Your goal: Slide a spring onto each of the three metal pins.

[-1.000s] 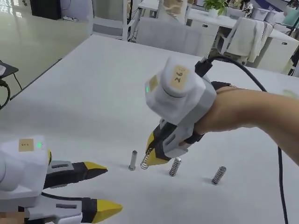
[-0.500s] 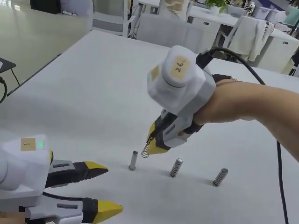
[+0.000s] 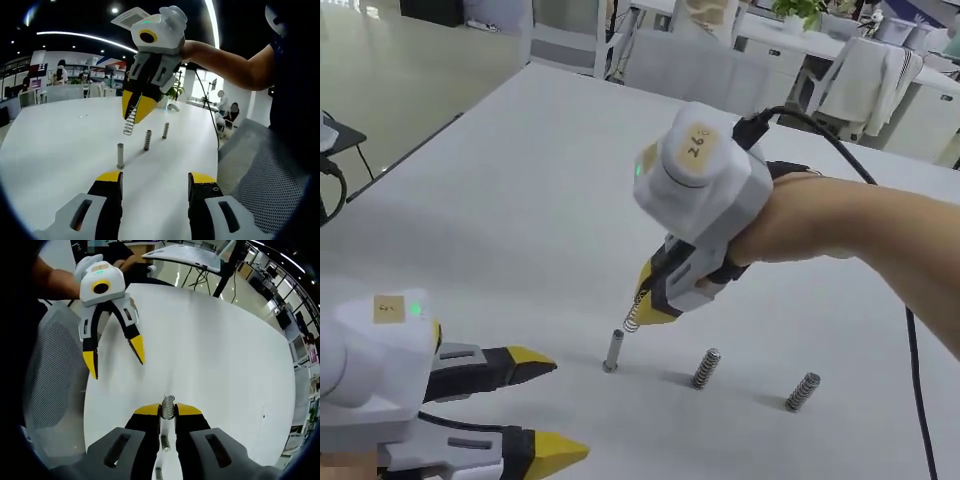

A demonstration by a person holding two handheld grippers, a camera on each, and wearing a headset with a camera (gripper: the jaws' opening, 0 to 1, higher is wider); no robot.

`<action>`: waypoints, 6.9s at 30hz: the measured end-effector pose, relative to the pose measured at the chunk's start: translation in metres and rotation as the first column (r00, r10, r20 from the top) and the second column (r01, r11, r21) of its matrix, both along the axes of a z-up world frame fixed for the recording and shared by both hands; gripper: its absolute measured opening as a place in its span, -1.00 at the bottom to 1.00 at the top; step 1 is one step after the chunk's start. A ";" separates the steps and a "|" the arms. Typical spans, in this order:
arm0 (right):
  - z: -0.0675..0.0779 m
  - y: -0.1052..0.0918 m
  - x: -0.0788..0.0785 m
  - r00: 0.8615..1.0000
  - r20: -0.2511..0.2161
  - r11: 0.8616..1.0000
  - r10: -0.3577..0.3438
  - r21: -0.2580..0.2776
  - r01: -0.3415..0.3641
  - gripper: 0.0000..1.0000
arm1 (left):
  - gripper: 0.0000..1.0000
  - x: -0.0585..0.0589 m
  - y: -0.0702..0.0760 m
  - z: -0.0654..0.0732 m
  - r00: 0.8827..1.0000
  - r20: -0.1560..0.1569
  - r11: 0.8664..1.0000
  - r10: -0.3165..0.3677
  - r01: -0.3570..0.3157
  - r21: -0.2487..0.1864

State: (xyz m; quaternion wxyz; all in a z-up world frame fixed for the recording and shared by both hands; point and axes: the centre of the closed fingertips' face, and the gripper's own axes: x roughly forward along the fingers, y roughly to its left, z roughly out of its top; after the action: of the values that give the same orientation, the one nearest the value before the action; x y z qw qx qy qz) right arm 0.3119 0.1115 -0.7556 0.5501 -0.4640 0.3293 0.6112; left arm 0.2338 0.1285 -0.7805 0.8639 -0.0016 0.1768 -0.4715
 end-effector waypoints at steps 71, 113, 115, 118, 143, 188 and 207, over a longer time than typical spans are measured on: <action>-0.069 0.007 0.002 0.997 -0.075 0.992 0.007 -0.126 -0.016 -0.83 | -0.02 0.008 0.011 -0.006 0.999 -0.016 0.999 0.040 -0.040 0.012; -0.081 0.005 -0.002 0.994 -0.102 0.994 -0.044 -0.109 0.033 -0.63 | -0.02 0.006 0.009 -0.004 0.999 -0.013 0.999 0.035 -0.035 0.016; -0.080 0.004 -0.002 0.993 -0.102 0.994 -0.053 -0.102 0.043 -0.60 | -0.01 0.007 0.008 -0.004 0.999 -0.014 0.999 0.034 -0.034 0.016; -0.078 0.001 -0.001 0.993 -0.098 0.994 -0.064 -0.096 0.055 -0.52 | -0.01 0.007 0.007 -0.003 0.999 -0.013 0.999 0.031 -0.031 0.017; -0.061 -0.023 -0.017 0.973 -0.137 0.981 -0.183 0.035 0.189 -0.45 | 0.07 0.007 0.000 0.001 1.000 -0.009 0.999 0.017 -0.017 0.027; -0.035 -0.088 -0.063 0.897 -0.208 0.848 -0.390 0.300 0.438 -0.31 | 0.15 -0.006 -0.016 0.004 1.000 -0.017 0.999 -0.003 0.003 0.033; -0.030 -0.140 -0.065 0.839 -0.217 0.756 -0.499 0.365 0.544 -0.20 | 0.20 -0.010 -0.018 0.005 0.999 -0.024 0.999 0.024 -0.023 0.039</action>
State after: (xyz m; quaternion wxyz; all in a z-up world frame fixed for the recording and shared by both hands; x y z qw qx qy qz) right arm 0.2464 -0.0289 -0.7855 0.7651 -0.1937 0.3379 0.5127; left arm 0.2236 0.1102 -0.7753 0.8671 0.0073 0.1963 -0.4578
